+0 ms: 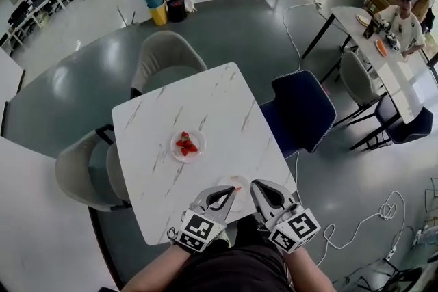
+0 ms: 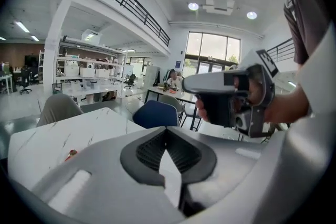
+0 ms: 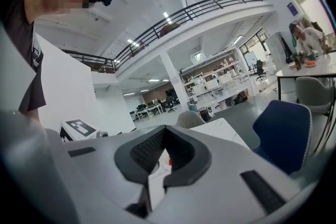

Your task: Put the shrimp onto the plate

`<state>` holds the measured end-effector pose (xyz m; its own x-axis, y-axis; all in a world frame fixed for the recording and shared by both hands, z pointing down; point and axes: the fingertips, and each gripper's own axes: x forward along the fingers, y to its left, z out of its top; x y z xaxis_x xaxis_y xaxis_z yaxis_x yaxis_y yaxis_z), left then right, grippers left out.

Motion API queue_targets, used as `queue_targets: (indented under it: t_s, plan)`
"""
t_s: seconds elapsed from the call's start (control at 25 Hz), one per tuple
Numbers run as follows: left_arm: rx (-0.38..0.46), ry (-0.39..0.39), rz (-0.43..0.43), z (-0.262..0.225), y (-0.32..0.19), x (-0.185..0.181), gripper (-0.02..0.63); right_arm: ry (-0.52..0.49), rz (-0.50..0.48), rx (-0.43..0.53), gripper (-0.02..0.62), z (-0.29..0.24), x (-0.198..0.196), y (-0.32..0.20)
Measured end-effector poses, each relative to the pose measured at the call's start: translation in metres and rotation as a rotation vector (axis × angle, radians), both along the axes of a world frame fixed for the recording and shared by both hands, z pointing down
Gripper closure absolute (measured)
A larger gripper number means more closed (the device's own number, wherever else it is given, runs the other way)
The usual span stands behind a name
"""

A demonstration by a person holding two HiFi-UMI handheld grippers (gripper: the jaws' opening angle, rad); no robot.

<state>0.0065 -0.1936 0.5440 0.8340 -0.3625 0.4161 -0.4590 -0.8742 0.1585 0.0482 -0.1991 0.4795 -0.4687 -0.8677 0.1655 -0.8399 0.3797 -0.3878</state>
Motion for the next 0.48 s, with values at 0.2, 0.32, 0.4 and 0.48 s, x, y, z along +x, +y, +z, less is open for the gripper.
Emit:
queue_targets:
  t_s: [0.2,0.32,0.4,0.48]
  plan:
    - [0.034,0.105,-0.045,-0.055,-0.016,0.001,0.597,0.033,-0.003,0.041,0.597,-0.031,-0.002,-0.008]
    - [0.041,0.140,-0.061,-0.083,-0.016,-0.003,0.597,0.043,-0.005,0.033,0.596,-0.041,-0.010,-0.006]
    - [0.052,0.158,-0.066,-0.097,-0.012,-0.007,0.597,0.048,-0.010,0.034,0.596,-0.044,-0.018,-0.002]
    - [0.062,0.182,-0.068,-0.111,-0.009,-0.010,0.597,0.049,-0.018,0.055,0.597,-0.053,-0.024,0.000]
